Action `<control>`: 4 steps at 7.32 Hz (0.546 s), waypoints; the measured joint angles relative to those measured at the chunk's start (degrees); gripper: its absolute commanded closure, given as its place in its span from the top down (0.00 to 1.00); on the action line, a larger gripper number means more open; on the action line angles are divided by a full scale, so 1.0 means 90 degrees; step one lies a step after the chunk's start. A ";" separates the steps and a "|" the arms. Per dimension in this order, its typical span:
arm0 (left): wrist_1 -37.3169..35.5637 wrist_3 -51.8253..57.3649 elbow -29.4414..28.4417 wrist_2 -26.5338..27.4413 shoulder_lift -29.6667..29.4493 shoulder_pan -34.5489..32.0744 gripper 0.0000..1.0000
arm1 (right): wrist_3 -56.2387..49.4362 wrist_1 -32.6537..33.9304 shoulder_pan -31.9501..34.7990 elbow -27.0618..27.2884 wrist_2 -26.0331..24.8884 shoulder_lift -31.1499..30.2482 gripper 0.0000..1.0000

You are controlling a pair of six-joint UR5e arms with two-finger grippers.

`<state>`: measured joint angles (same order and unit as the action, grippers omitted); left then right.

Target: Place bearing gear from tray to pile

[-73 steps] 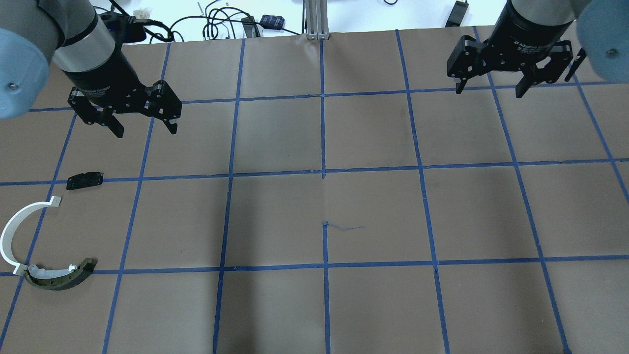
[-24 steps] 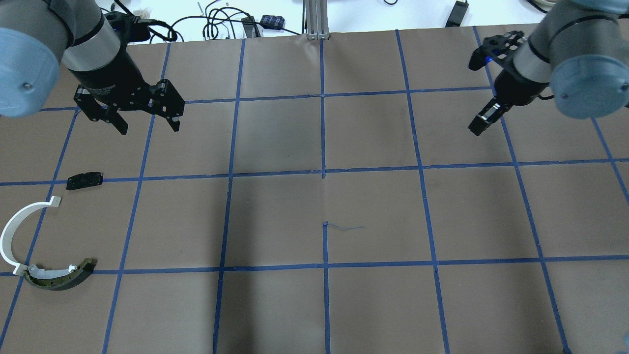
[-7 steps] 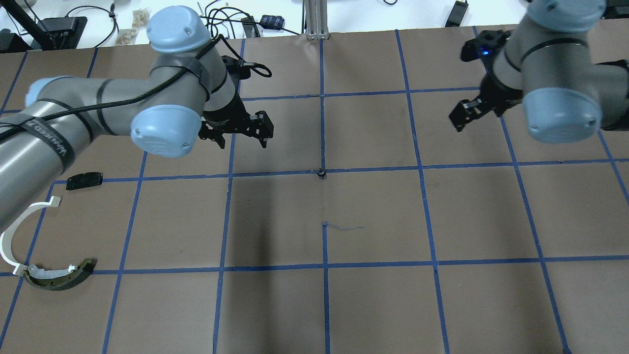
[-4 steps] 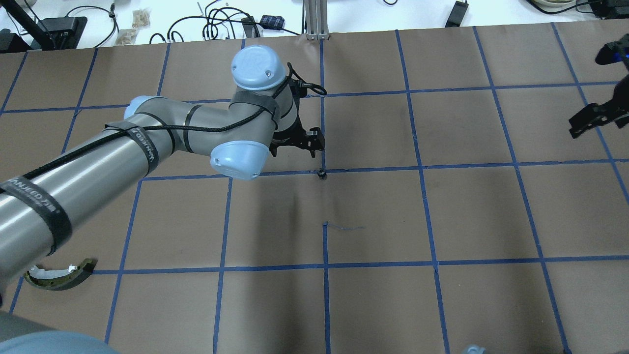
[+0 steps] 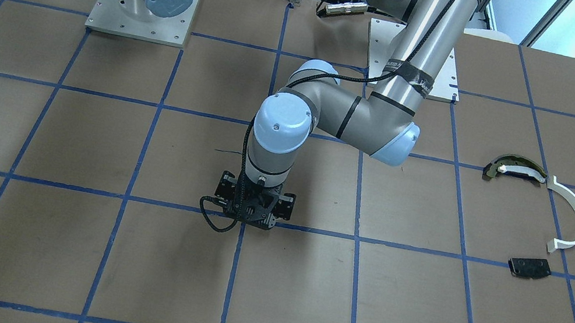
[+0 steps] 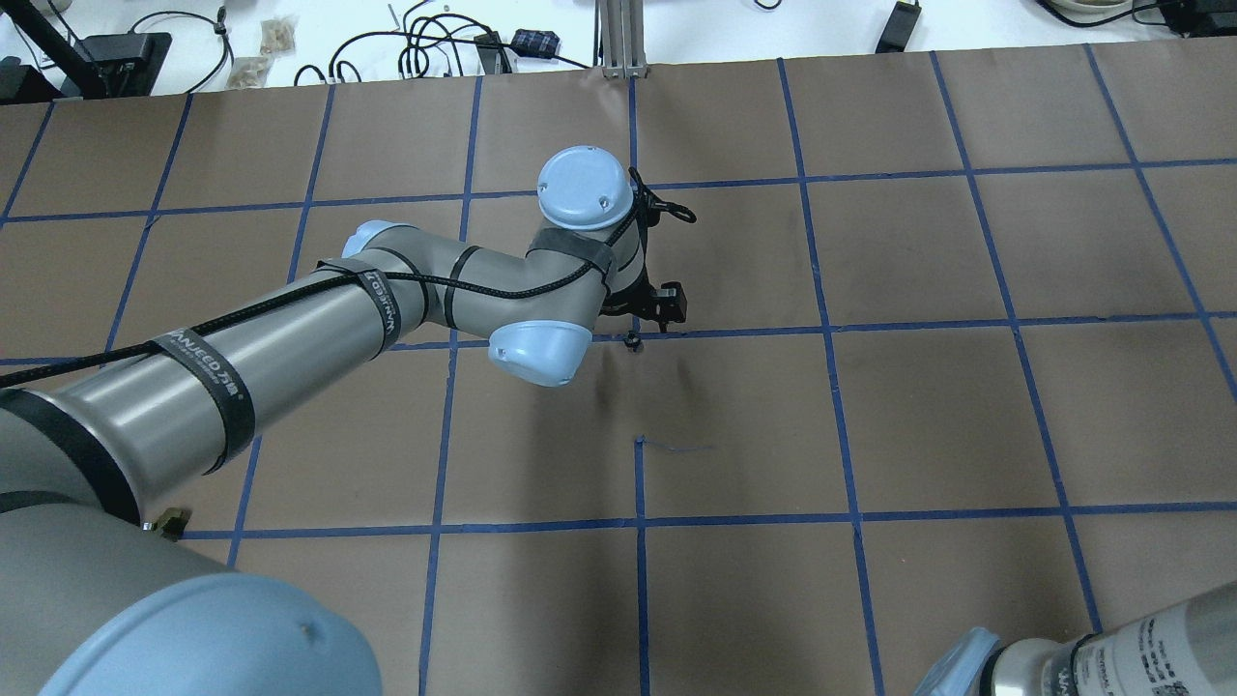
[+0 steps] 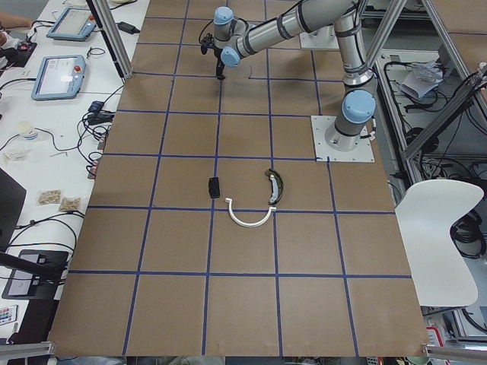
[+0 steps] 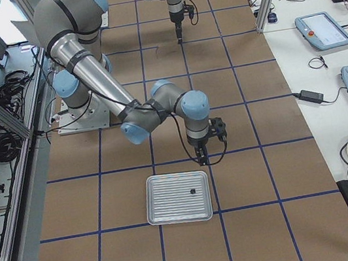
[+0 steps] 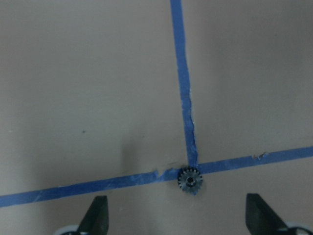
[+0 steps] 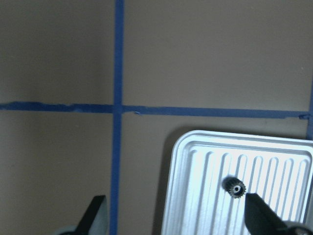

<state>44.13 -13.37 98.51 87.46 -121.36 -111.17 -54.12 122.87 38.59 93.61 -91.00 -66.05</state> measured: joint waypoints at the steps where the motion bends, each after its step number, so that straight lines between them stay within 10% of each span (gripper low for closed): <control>1: -0.0040 0.0003 -0.0004 0.0007 -0.0077 -0.0013 0.87 | -0.0242 0.0355 -0.0291 -0.0092 -0.0010 0.0418 1.00; 4: -0.0067 -0.0002 -0.0005 0.0033 -0.0167 -0.0020 0.73 | -0.0422 0.0877 -0.0527 -0.0096 -0.0070 0.1024 1.00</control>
<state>43.53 -13.39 98.46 87.76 -122.87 -111.35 -57.91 130.77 33.85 92.75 -91.63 -56.83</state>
